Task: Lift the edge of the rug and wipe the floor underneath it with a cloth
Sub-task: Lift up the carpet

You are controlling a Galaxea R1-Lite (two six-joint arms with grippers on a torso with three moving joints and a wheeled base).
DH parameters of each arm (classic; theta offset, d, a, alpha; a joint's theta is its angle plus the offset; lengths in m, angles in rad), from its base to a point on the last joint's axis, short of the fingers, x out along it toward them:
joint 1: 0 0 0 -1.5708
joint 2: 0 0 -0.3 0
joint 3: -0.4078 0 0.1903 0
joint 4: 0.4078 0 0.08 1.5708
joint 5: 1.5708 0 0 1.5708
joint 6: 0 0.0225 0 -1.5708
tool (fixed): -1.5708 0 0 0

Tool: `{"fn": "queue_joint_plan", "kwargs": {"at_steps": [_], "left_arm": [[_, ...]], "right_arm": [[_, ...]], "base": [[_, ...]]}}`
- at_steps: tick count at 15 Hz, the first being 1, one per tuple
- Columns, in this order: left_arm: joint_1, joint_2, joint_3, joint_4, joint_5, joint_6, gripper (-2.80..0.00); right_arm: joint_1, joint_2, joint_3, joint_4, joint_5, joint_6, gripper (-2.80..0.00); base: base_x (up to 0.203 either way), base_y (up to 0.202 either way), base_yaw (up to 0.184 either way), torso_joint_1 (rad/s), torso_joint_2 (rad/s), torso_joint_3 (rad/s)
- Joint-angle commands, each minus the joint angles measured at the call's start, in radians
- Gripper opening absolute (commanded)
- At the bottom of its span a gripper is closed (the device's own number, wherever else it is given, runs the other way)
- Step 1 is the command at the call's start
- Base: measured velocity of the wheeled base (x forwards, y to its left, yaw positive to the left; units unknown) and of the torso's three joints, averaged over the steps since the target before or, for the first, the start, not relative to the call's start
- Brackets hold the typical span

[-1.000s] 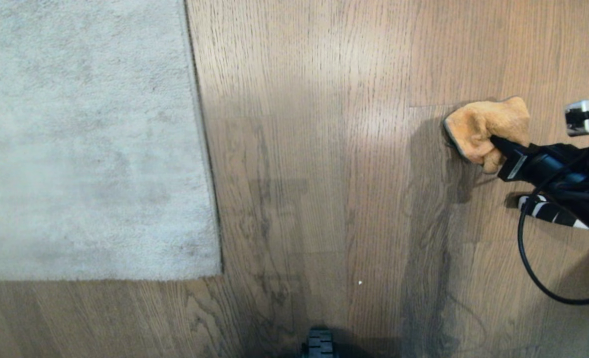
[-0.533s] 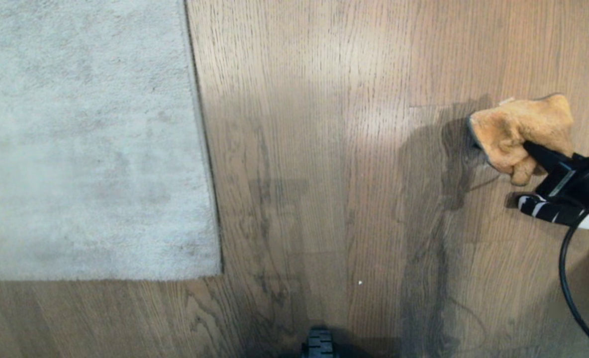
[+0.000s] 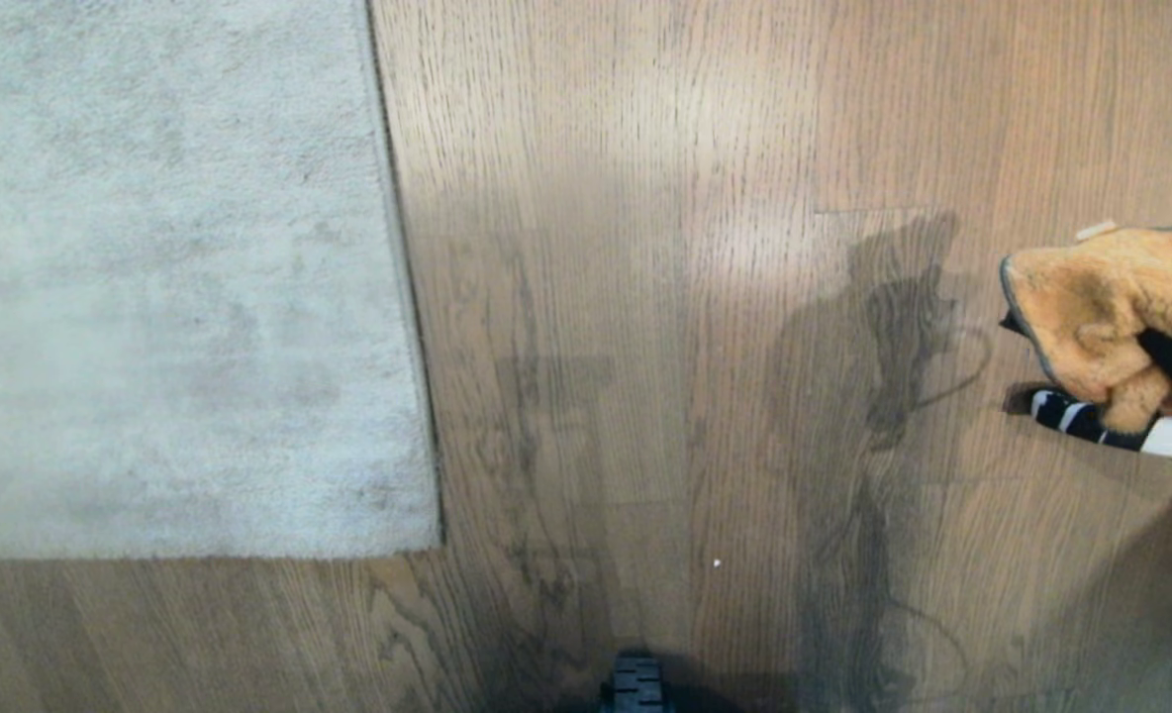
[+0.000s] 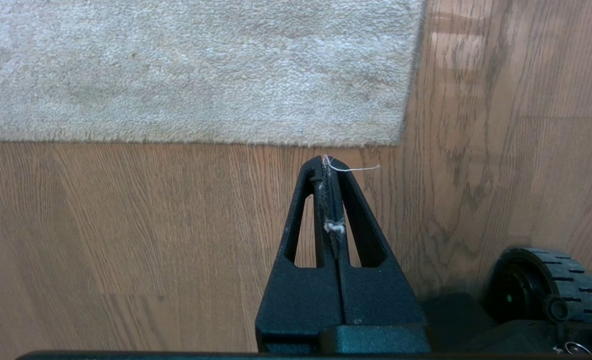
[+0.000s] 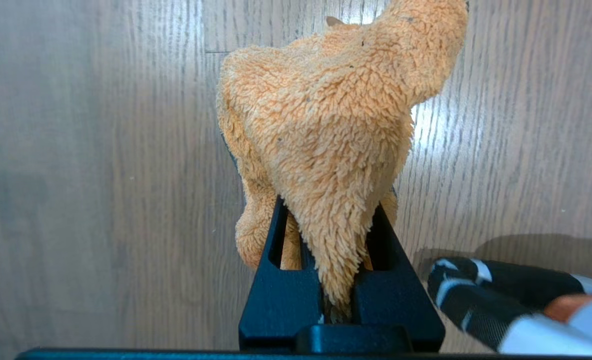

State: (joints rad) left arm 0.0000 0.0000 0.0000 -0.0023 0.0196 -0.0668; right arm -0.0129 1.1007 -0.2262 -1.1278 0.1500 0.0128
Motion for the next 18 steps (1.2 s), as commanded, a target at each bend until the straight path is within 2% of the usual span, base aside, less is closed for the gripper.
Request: {"fn": "queue_joint_plan", "kwargs": {"at_steps": [1,4,9,15,18], "left_arm": [[0.000,0.000,0.000,-0.001,0.000,-0.001,-2.80],[0.000,0.000,0.000,-0.001,0.000,-0.001,-2.80],[0.000,0.000,0.000,-0.001,0.000,-0.001,-2.80],[0.000,0.000,0.000,-0.001,0.000,-0.001,-2.80],[0.000,0.000,0.000,-0.001,0.000,-0.001,-2.80]], "right_arm": [[0.005,-0.183,0.014,0.112,0.001,-0.002,-2.80],[0.033,-0.355,0.041,0.279,-0.005,-0.003,-2.80],[0.062,-0.605,0.206,0.374,-0.031,-0.059,-2.80],[0.075,-0.816,0.226,0.787,-0.099,-0.103,-2.80],[0.040,-0.827,0.226,0.870,-0.098,-0.102,-2.80]], "base": [[0.000,0.000,0.000,0.000,0.00,0.000],[0.000,0.000,0.000,0.000,0.00,0.000],[0.000,0.000,0.000,0.000,0.00,0.000],[0.000,0.000,0.000,0.000,0.00,0.000],[0.000,0.000,0.000,0.000,0.00,0.000]]}}
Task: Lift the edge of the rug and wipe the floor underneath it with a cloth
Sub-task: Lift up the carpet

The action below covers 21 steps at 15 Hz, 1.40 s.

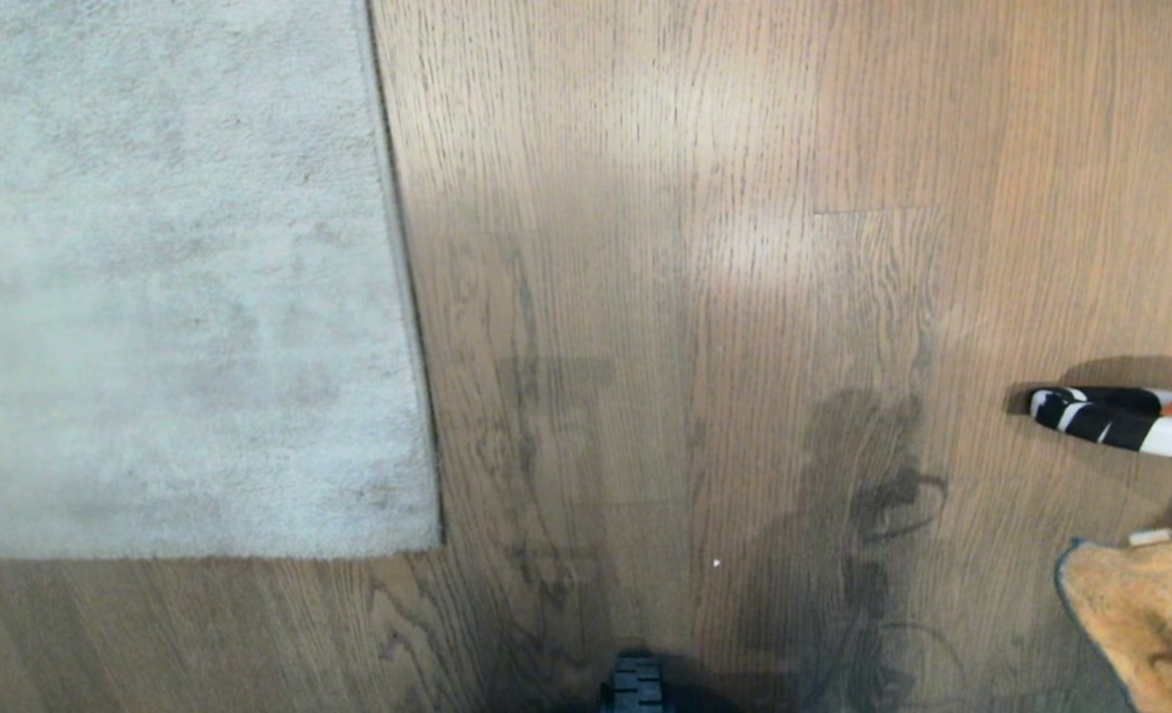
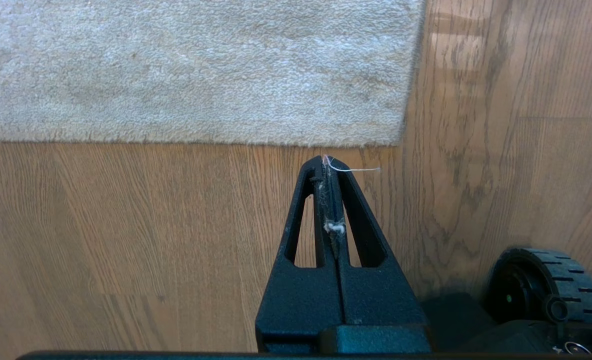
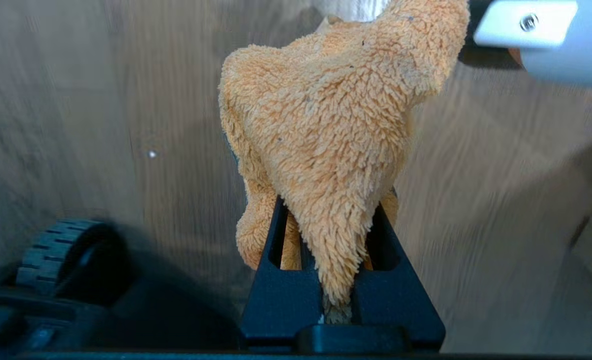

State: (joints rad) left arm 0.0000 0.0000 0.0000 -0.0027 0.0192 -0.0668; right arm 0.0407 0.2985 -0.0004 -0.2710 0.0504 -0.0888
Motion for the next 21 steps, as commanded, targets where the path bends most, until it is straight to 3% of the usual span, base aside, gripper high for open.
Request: {"fn": "queue_joint_plan", "kwargs": {"at_steps": [1,9,21], "left_arm": [[0.000,0.000,0.000,0.000,0.001,-0.001,-2.80],[0.000,0.000,0.000,0.000,0.001,-0.001,-2.80],[0.000,0.000,0.000,0.001,0.001,-0.001,-2.80]], "right_arm": [[-0.023,-0.034,0.000,0.041,0.002,-0.001,-2.80],[-0.050,-0.280,0.000,0.266,-0.015,-0.046,-2.80],[-0.050,-0.299,0.000,0.276,-0.015,-0.038,-2.80]], "base": [[0.000,0.000,0.000,0.000,0.00,0.000],[0.000,0.000,0.000,0.000,0.00,0.000],[0.000,0.000,0.000,0.000,0.00,0.000]]}}
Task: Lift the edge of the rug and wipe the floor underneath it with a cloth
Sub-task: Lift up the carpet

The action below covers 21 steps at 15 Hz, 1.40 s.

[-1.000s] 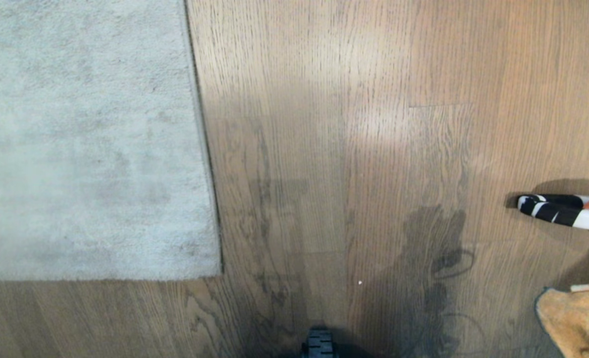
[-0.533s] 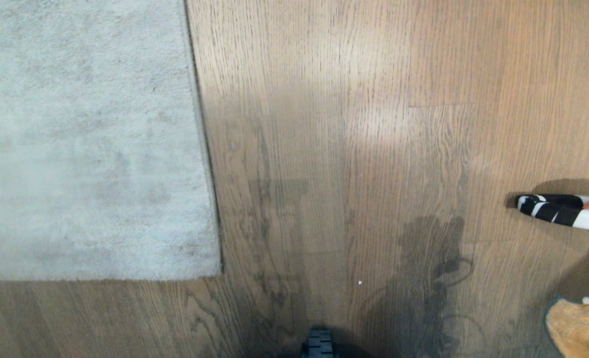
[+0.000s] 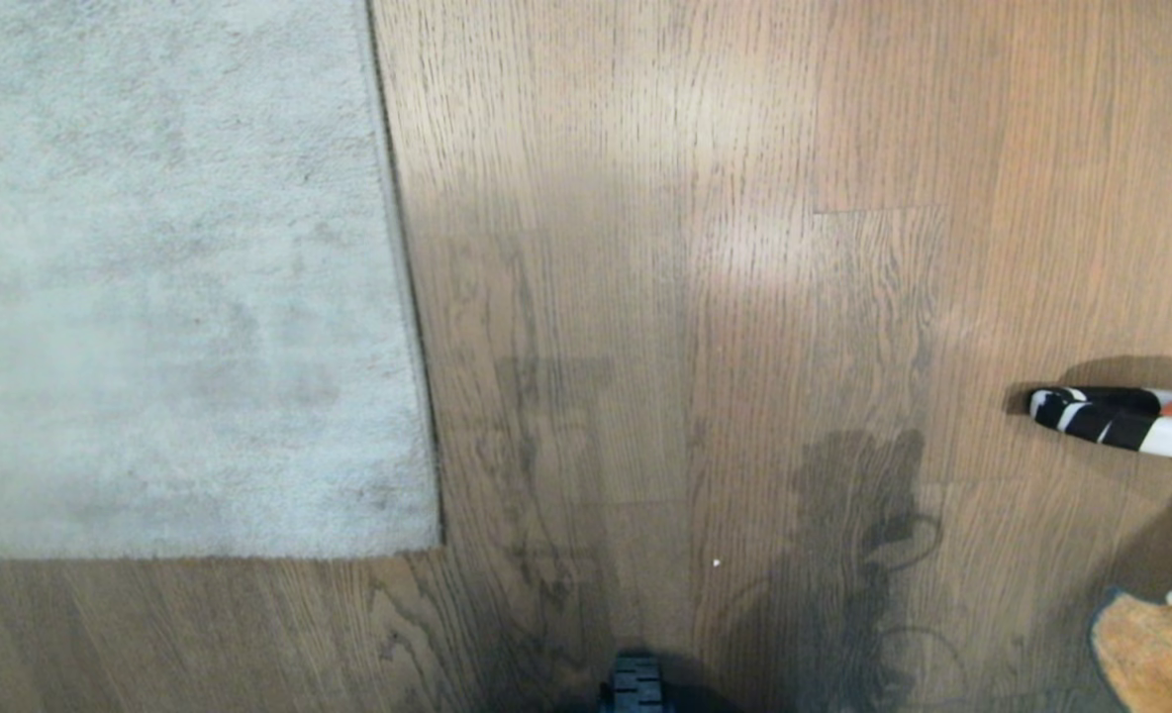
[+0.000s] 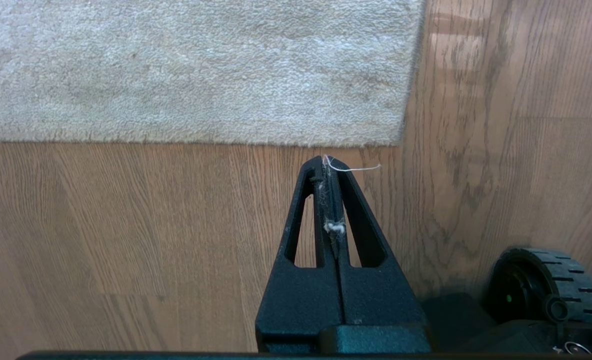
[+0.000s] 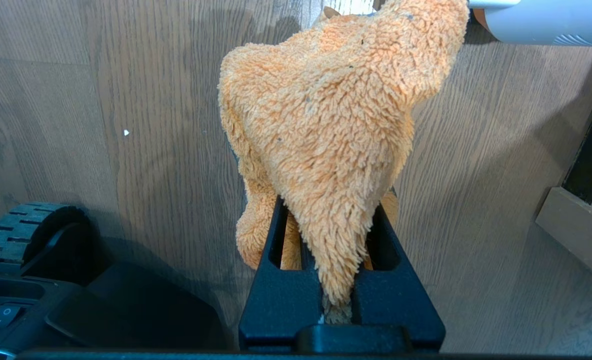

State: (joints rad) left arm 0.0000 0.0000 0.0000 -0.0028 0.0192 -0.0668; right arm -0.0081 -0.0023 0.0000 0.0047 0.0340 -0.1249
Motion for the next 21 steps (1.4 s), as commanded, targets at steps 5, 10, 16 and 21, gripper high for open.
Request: {"fn": "queue_joint_plan", "kwargs": {"at_steps": [5,10,16,21], "left_arm": [[0.000,0.000,0.000,0.000,0.001,-0.001,-2.80],[0.000,0.000,0.000,0.000,0.001,-0.001,-2.80],[0.000,0.000,0.000,0.000,0.001,-0.001,-2.80],[0.000,0.000,-0.002,0.006,-0.001,-0.001,-2.80]], "right_arm": [[0.000,0.002,0.000,0.000,0.001,-0.001,-2.80],[0.000,0.002,0.000,0.000,0.001,-0.001,-2.80],[-0.001,0.002,0.000,0.000,0.000,-0.001,-2.80],[0.000,0.002,0.000,0.000,0.001,-0.001,-2.80]], "base": [[0.000,0.000,0.000,0.000,0.00,0.000],[0.000,0.000,0.000,0.000,0.00,0.000],[0.000,0.000,0.000,0.000,0.00,0.000],[0.000,0.000,0.000,0.000,0.00,0.000]]}}
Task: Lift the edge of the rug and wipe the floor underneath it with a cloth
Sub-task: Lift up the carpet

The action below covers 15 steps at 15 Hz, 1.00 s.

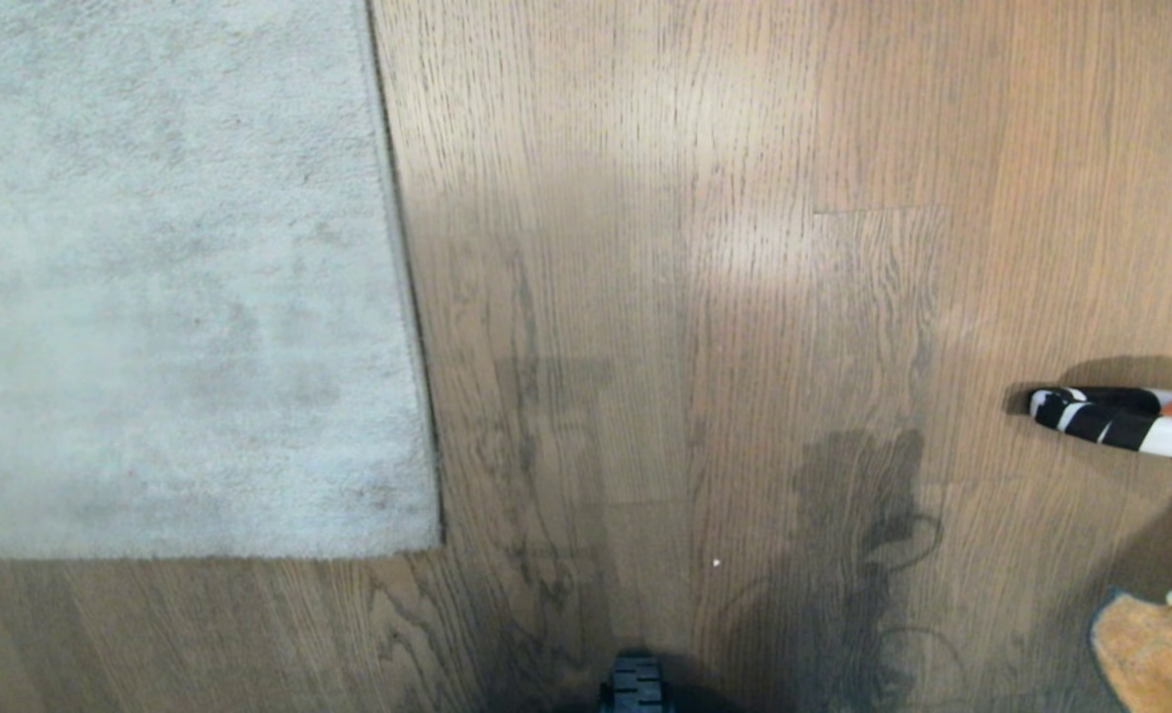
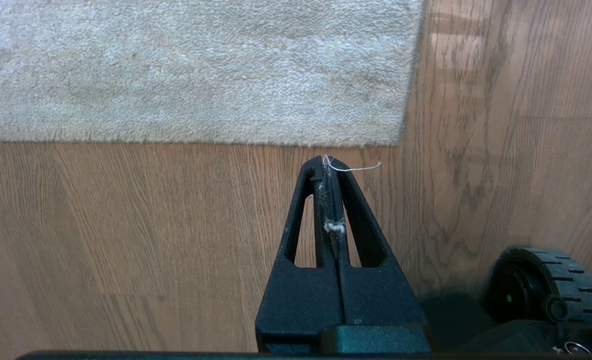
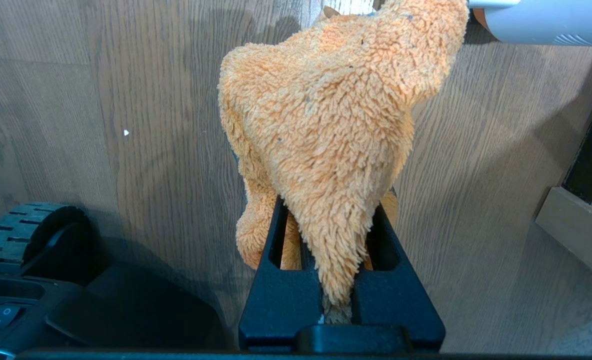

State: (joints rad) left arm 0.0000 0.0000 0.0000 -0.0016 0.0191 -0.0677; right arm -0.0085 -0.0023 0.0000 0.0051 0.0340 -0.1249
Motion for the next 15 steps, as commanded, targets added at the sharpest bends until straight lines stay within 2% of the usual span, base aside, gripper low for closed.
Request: {"fn": "queue_joint_plan", "kwargs": {"at_steps": [1,3,9,14,15], "left_arm": [[0.001,0.004,-0.005,0.017,-0.004,0.000,-2.80],[0.001,0.033,-0.021,0.063,-0.005,-0.001,-2.80],[-0.006,0.184,-0.023,0.072,-0.008,0.003,-2.80],[-0.040,0.269,-0.025,0.072,-0.010,0.005,-2.80],[-0.065,0.293,-0.025,0.072,-0.010,0.005,-2.80]], "right_arm": [[0.000,0.002,0.000,-0.001,0.001,-0.001,-2.80],[0.001,0.002,0.000,0.000,0.000,-0.001,-2.80],[0.001,0.002,0.000,-0.001,0.001,-0.001,-2.80],[0.001,0.002,0.000,-0.001,0.000,-0.001,-2.80],[0.000,0.002,0.000,-0.001,0.000,-0.001,-2.80]], "base": [[0.000,0.000,0.000,0.000,0.00,0.000],[0.000,0.000,0.000,0.000,0.00,0.000],[0.000,0.000,0.000,0.000,0.00,0.000],[0.000,0.000,0.000,0.000,0.00,0.000],[0.000,0.000,0.000,0.000,0.00,0.000]]}}
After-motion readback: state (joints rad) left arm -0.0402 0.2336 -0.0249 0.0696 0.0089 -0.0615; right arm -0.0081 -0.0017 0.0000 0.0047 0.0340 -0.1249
